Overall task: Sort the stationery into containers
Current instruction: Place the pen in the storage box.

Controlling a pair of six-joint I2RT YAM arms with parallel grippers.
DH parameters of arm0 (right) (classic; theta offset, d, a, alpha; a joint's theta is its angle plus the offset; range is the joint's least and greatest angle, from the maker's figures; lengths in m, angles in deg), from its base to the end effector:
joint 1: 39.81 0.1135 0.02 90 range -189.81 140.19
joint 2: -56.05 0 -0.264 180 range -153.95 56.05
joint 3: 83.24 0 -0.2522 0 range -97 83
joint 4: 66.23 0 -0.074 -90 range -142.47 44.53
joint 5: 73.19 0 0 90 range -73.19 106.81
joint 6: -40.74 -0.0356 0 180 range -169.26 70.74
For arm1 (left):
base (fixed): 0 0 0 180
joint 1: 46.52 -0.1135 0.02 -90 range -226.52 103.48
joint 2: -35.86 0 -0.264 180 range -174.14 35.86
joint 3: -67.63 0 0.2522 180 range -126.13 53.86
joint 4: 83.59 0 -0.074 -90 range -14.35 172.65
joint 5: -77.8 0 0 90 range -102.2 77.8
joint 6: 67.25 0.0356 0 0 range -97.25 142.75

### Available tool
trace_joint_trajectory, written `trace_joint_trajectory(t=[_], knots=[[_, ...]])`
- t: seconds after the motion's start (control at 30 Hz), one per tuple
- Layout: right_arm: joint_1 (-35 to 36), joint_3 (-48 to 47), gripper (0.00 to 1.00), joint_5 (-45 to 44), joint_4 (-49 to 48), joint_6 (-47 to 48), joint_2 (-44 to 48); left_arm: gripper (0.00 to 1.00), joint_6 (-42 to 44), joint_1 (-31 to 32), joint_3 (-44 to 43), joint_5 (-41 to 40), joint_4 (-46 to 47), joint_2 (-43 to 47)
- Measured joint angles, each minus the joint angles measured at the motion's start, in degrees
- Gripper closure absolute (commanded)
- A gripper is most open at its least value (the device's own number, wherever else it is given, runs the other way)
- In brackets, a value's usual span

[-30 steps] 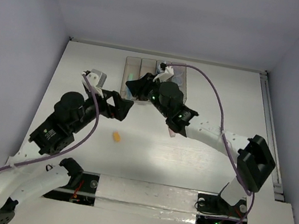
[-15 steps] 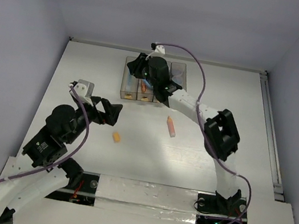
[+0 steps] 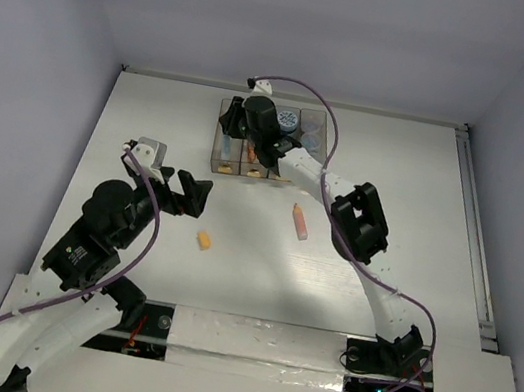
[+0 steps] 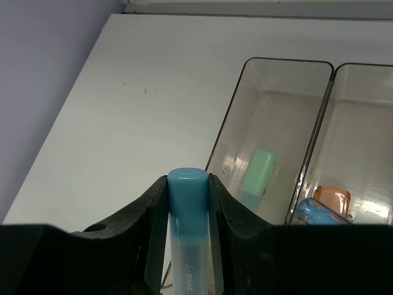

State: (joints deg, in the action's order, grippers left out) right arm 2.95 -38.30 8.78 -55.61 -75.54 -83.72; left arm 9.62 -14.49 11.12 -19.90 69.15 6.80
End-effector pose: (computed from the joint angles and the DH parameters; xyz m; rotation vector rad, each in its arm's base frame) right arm 0.4279 0.3889 0.2344 -0.1710 1.8884 0.7089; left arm 0.1062 -0.0608 0.3584 0.1549 1.5831 -0.5128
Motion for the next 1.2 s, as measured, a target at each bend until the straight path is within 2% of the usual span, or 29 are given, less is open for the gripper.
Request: trace_joint_trajectory(t=[0.07, 0.17, 0.23, 0.33, 0.37, 0.43, 0.63, 0.73, 0.77, 0.9, 1.0, 1.1, 1.2], knots=[[0.0, -1.22, 0.65, -0.11, 0.2, 0.26, -0.63, 0.01, 0.2, -0.5, 0.0, 0.59, 0.0, -0.02], [0.0, -1.42, 0.65, -0.13, 0.42, 0.68, -0.98, 0.01, 0.28, -1.16, 0.0, 1.44, 0.02, 0.0], [0.0, -1.64, 0.61, -0.39, 0.83, 0.9, -1.16, 0.01, 0.31, -1.7, 0.0, 1.95, 0.04, -0.02], [-0.04, -2.1, 0.45, -1.25, 1.6, 1.42, -1.18, 0.01, 0.44, -2.23, 0.0, 2.67, 0.09, -0.02], [-0.24, -2.34, 0.36, -1.55, 1.75, 1.68, -1.18, 0.01, 0.44, -2.34, 0.0, 2.8, 0.07, -0.02], [-0.33, -2.51, 0.27, -2.03, 1.73, 2.14, -1.16, 0.01, 0.46, -2.54, 0.0, 2.97, 0.11, -0.02], [-0.5, 1.11, 0.29, -2.69, 1.6, 3.65, 1.33, 0.01, 0.52, -2.93, 0.02, 3.34, 0.37, -0.02], [-0.72, 12.11, 0.36, -2.62, 0.85, 4.37, 8.63, 0.01, 0.57, -2.93, 0.02, 3.45, 0.42, -0.02], [-0.72, 16.98, 0.42, -2.6, -0.2, 4.59, 11.91, 0.01, 0.59, -2.93, 0.02, 3.58, 0.44, -0.02], [-0.72, 37.51, 0.43, -3.78, -1.7, 4.87, 27.8, 0.01, 0.61, -3.26, 0.04, 4.63, 0.5, -0.02], [-0.83, 49.11, 0.43, -5.4, -1.53, 4.04, 38.82, 0.01, 0.61, -3.74, 0.09, 5.7, 0.72, -0.07], [-1.18, 55.95, 0.43, -6.23, -0.28, 2.69, 45.97, 0.01, 0.63, -4.26, 0.09, 7.61, 1.14, -0.37], [-1.51, 60.46, 0.43, -7.06, 1.7, 1.55, 49.4, 0.01, 0.63, -4.7, 0.13, 9.25, 1.46, -0.76]])
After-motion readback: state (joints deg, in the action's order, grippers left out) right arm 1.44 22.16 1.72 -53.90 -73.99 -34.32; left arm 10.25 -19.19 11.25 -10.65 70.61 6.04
